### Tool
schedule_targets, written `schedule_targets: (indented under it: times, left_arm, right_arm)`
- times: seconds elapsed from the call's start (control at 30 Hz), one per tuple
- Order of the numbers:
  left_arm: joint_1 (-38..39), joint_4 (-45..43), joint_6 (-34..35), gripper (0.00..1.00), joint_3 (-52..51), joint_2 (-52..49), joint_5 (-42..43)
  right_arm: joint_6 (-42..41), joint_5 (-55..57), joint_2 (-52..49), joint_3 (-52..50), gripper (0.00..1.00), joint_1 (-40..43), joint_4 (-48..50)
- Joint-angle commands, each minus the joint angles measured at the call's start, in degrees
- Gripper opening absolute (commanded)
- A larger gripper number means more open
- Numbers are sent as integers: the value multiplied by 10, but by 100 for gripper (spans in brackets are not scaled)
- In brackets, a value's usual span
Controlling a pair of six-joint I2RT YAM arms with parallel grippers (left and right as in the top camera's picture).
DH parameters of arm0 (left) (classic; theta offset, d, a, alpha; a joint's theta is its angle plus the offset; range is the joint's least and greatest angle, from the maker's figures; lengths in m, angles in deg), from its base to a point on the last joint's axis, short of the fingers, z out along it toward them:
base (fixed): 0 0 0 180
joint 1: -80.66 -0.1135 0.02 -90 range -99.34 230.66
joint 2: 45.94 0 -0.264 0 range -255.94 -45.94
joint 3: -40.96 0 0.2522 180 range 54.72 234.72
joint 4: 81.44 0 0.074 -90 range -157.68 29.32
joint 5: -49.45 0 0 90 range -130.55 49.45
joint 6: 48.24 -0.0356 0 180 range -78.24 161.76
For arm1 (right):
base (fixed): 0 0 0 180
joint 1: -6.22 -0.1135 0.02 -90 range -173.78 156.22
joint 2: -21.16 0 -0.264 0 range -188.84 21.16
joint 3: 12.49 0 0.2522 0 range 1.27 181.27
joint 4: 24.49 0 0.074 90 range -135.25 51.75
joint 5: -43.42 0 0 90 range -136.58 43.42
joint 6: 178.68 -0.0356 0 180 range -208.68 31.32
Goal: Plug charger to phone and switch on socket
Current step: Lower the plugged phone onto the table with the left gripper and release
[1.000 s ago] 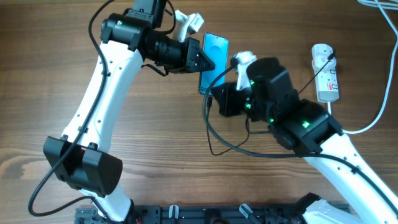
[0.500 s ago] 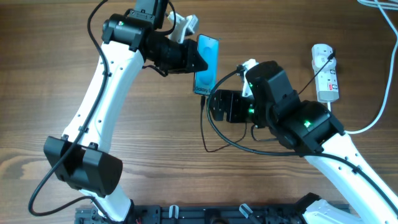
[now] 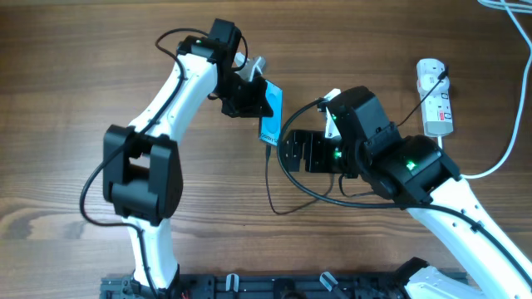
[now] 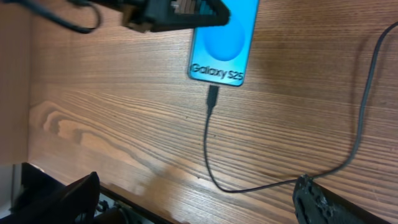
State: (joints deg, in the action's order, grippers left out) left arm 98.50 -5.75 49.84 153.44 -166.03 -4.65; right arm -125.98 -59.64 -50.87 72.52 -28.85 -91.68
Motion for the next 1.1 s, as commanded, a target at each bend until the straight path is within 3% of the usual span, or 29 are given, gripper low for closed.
schedule_targets:
  times: [0.0, 0.27, 0.33, 0.47, 0.97, 1.07]
  left_arm:
    - [1, -24, 3, 4, -2, -31, 15]
    - [0, -50, 3, 5, -2, -67, 15]
    - [0, -50, 3, 14, -2, -67, 7]
    - [1, -41, 3, 13, -2, -70, -42]
    - [0, -73, 14, 13, -54, -83, -53]
    - [0, -73, 14, 19, -54, -83, -56]
  right_arm:
    - [-3, -10, -2, 7, 100, 0, -2]
    - [-3, -10, -4, 7, 100, 0, -2]
    - [-3, -10, -11, 7, 100, 0, -2]
    - [-3, -17, -27, 7, 99, -1, -6]
    - [-3, -21, -49, 7, 100, -1, -18]
    - [-3, -21, -49, 7, 100, -1, -22]
